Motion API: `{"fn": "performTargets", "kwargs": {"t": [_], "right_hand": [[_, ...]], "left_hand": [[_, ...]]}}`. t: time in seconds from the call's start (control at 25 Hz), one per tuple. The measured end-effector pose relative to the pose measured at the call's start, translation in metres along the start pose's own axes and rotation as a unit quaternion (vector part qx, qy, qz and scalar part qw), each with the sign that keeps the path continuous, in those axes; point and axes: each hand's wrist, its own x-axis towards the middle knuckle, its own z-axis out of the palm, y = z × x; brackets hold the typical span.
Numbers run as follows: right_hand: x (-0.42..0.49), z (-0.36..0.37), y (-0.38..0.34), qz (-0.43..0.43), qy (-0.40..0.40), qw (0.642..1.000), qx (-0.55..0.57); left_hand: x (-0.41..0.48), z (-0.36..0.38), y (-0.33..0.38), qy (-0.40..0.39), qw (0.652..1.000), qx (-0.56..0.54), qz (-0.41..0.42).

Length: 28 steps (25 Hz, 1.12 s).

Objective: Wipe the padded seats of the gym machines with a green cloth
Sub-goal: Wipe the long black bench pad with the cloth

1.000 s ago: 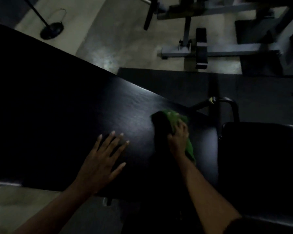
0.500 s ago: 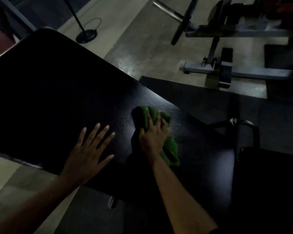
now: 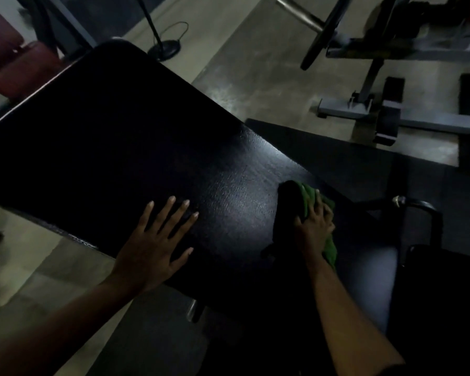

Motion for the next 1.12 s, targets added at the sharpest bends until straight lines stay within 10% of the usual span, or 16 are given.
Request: {"fn": "performTargets", "kwargs": {"t": [0.6,0.76,0.96,1.12], "right_hand": [[-0.190,0.024,-0.045,-0.264,-0.009,0.963,-0.055],[-0.135,-0.011,-0.033,-0.287,0.054,0.955,-0.052],[-0.112,-0.024,-0.091,-0.453,0.032,0.891,-0.022],[-0.110,0.015,-0.105,-0.569,-0.041,0.819,-0.055]], "left_hand": [[-0.014,-0.008,0.012,0.138,0.974,-0.173,-0.052],[-0.073,-0.024,0.070,0.228,0.842,-0.405,-0.275],[-0.060,-0.033,0.098,0.262,0.563,-0.585,-0.521],[-0.016,-0.030,0.094,0.318,0.470,-0.549,-0.614]]}}
